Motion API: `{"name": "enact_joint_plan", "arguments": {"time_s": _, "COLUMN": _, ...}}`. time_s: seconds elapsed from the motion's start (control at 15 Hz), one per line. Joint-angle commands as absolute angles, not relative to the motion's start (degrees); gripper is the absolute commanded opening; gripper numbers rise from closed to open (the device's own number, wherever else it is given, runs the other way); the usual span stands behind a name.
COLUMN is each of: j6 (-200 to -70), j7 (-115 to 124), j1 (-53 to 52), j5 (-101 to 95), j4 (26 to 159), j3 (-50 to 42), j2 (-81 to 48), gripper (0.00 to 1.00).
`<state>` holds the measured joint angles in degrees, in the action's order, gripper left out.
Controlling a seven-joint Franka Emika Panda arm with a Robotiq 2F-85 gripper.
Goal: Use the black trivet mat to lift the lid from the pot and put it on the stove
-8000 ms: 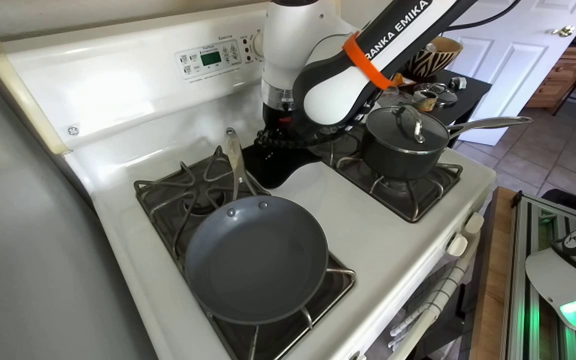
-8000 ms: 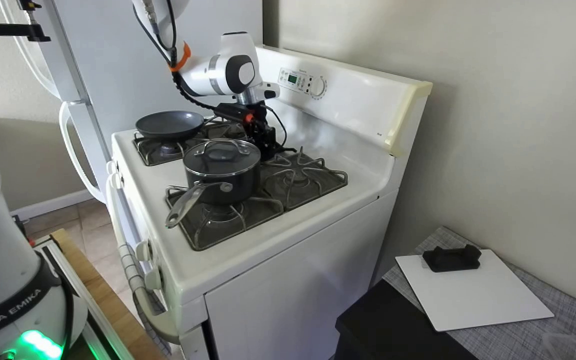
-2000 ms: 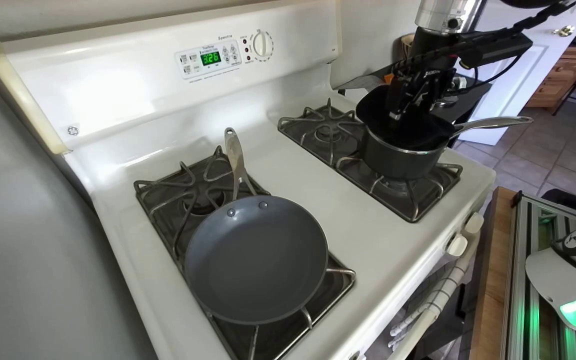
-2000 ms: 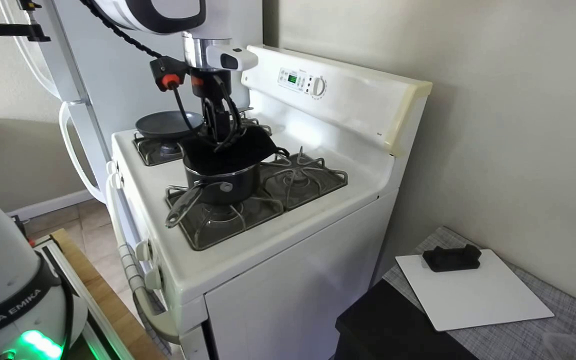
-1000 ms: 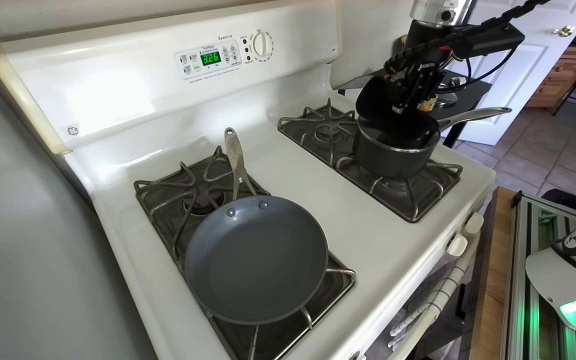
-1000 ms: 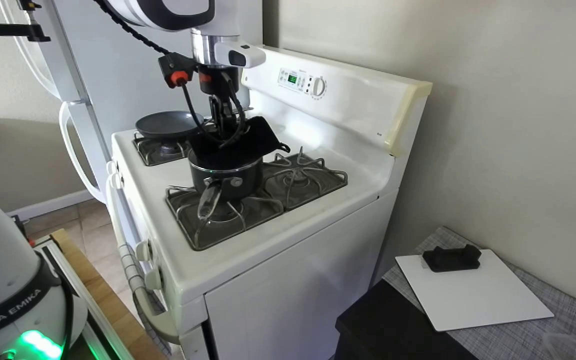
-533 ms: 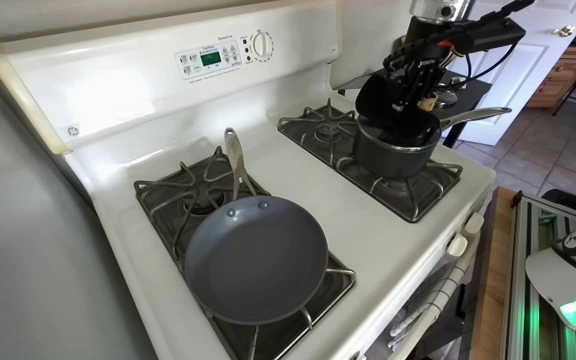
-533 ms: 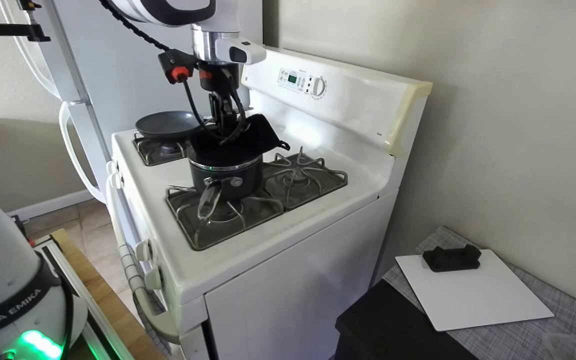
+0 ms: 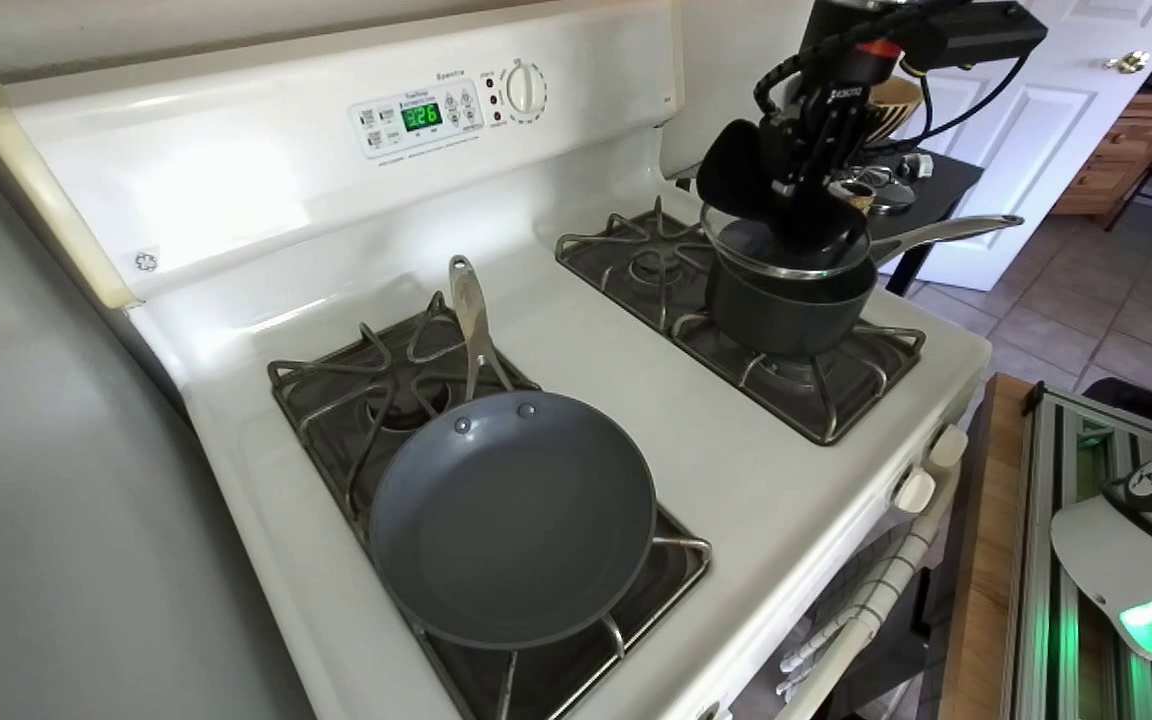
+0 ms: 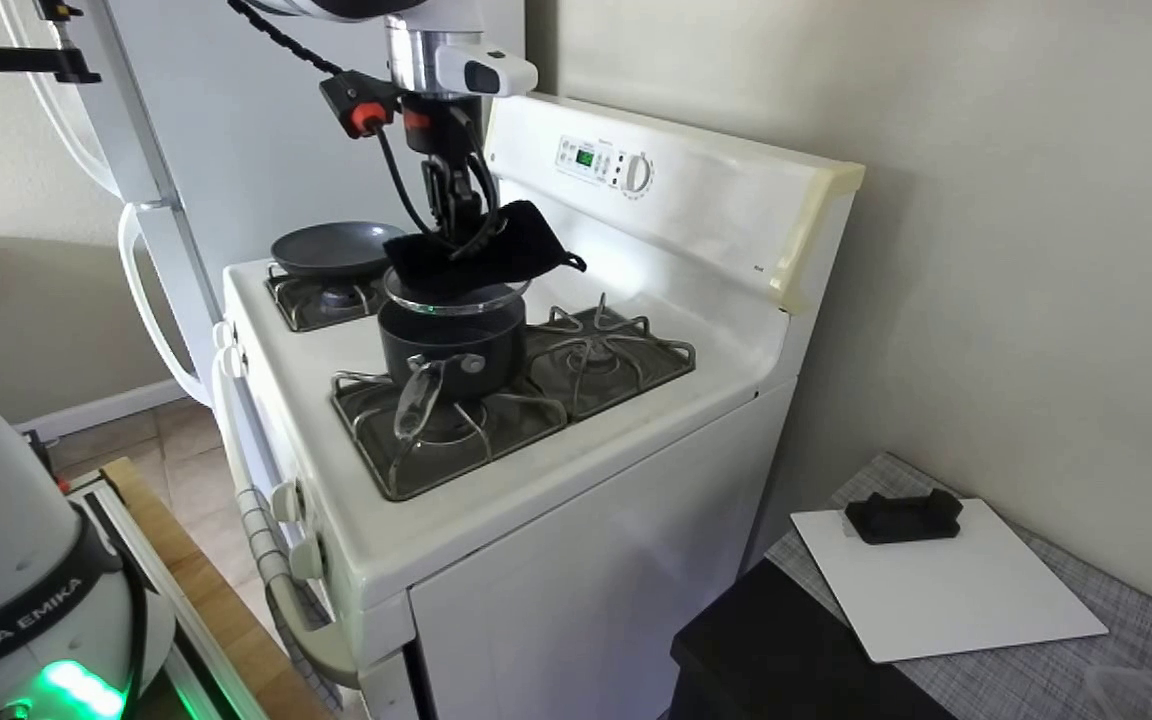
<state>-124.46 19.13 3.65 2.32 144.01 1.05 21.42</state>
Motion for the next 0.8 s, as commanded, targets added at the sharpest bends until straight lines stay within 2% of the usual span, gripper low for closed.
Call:
{"name": "enact_joint_plan", "arguments": {"time_s": 0.0, "j6": -122.1, "j7": 18.3, "j1": 2.7, "j5": 4.7, "j4": 140.3, "j3": 1.2, "j2": 21.8, "gripper": 0.04}}
{"name": "enact_joint_plan", "arguments": {"time_s": 0.4, "j6": -124.2, "j7": 18.4, "j1": 0.2, "j5": 7.4, "j4": 134.0, "j3": 2.8, "j2": 18.4, "gripper": 0.04}}
{"name": "enact_joint_plan", "arguments": {"time_s": 0.73, "j6": -130.4, "j7": 18.6, "j1": -1.4, "j5": 6.8, "j4": 127.7, "j3": 4.8, "j2": 10.5, "gripper": 0.04}}
